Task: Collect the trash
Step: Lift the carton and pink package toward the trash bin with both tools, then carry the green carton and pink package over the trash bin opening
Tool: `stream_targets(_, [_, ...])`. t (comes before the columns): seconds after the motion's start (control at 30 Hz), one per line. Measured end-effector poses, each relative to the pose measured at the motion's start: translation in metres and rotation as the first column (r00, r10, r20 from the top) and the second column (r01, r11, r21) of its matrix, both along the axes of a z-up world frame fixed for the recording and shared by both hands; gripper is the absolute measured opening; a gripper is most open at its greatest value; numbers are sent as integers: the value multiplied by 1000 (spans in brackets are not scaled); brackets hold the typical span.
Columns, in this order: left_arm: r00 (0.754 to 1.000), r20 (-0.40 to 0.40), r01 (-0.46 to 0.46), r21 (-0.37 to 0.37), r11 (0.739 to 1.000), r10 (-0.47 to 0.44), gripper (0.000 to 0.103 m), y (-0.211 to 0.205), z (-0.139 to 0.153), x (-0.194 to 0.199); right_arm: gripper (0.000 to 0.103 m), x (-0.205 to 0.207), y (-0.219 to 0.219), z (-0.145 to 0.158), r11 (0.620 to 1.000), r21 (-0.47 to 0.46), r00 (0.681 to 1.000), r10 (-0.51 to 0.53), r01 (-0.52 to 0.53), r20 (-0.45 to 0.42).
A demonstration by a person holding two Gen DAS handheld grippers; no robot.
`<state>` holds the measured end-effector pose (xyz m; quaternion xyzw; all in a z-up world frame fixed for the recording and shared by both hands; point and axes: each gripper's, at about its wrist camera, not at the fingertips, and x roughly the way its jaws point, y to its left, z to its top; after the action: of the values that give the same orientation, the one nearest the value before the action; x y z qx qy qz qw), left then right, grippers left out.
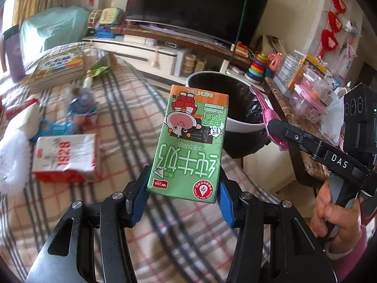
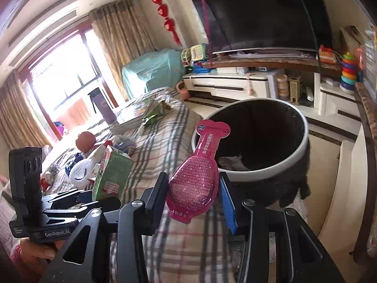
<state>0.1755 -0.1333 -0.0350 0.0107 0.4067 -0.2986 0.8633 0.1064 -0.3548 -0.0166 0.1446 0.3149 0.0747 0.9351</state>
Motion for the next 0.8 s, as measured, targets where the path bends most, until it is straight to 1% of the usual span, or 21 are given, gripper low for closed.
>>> stream_targets(0.5, [997, 7, 71, 39, 997, -71, 51, -50, 5, 18, 44, 12, -38, -2, 999, 17, 999, -50, 50, 0])
stream_targets(0.8, [995, 14, 94, 58, 994, -95, 51, -74, 11, 36, 44, 28, -51, 1, 998, 1, 998, -64, 64, 3])
